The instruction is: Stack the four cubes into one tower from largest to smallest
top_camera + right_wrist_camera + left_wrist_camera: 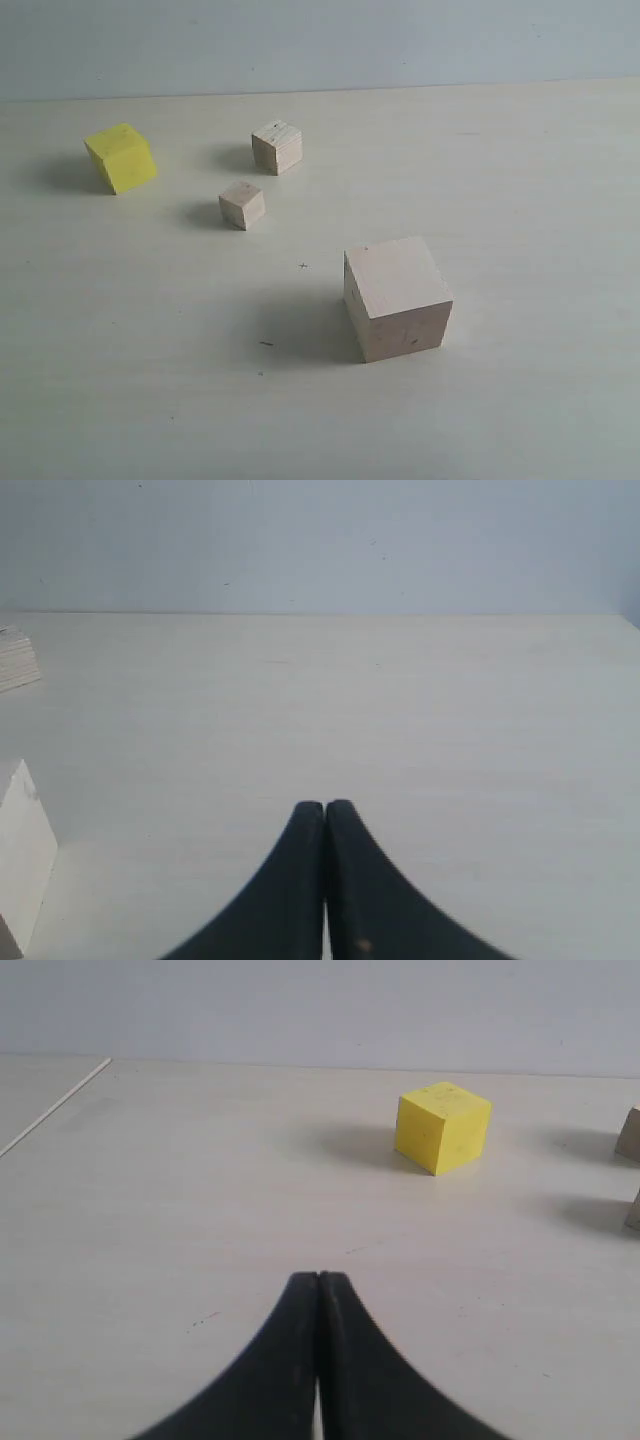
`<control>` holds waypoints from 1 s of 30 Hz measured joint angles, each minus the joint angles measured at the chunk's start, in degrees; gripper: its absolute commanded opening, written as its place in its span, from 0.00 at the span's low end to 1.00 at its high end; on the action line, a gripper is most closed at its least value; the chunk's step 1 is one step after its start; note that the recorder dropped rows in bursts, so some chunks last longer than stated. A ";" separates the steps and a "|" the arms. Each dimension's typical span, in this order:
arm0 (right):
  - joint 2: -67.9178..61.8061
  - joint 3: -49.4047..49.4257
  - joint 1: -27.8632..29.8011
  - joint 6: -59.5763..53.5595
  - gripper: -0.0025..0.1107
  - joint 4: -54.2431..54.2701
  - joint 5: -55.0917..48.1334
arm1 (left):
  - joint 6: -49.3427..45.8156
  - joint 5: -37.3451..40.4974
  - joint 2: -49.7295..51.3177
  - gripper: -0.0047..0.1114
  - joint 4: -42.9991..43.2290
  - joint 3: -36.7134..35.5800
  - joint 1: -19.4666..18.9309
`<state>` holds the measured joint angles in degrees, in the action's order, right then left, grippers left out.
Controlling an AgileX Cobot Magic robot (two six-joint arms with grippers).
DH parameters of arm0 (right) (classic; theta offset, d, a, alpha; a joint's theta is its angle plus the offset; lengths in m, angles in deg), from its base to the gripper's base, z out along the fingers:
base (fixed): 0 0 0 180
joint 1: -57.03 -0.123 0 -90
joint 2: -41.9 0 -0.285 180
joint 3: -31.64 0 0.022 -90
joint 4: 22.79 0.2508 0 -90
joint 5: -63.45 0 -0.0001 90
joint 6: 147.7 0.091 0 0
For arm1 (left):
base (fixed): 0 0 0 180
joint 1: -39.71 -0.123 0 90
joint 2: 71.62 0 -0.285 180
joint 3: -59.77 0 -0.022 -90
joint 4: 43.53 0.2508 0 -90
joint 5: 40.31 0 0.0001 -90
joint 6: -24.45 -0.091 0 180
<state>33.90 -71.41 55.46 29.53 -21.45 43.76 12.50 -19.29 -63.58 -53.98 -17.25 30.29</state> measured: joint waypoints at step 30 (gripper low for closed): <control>0.00 0.00 0.00 0.00 0.02 0.23 17.35 | 0.00 0.00 0.00 0.04 0.00 0.00 0.00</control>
<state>33.90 -71.41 55.46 29.53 -21.22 61.10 12.50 -19.29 -63.58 -53.98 -17.25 30.29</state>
